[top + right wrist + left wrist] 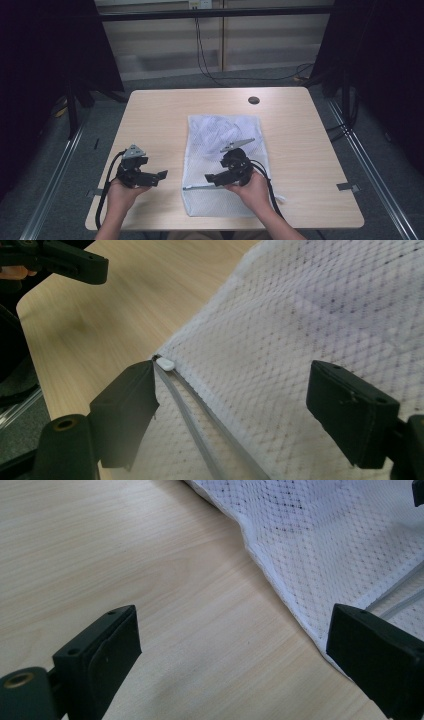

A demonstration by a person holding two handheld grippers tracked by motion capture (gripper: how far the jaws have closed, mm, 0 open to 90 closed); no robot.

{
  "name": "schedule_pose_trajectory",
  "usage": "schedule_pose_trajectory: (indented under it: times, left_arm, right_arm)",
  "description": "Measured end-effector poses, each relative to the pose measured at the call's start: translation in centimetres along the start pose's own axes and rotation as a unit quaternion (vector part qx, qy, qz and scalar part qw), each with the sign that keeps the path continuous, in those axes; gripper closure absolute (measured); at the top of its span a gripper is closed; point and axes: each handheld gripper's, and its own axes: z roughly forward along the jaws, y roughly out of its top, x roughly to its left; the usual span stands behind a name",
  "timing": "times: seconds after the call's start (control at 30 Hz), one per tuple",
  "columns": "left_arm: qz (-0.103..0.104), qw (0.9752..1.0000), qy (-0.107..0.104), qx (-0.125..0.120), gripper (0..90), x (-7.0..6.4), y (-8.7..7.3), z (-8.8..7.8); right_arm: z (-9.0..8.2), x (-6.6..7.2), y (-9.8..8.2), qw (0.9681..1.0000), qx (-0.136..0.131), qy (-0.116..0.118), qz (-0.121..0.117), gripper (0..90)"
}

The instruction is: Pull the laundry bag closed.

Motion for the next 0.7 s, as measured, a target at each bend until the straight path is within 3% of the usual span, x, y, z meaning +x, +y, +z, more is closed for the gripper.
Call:
schedule_pose_trajectory:
  times: [0.7]
  left_arm:
    - [-0.001, 1.0, -0.001, 0.001, 7.3, 0.0, 0.0, -0.1]
  right_arm:
    - [1.7, 1.2, 0.5, 0.9995, 0.008, 0.027, 0.013, 27.0]
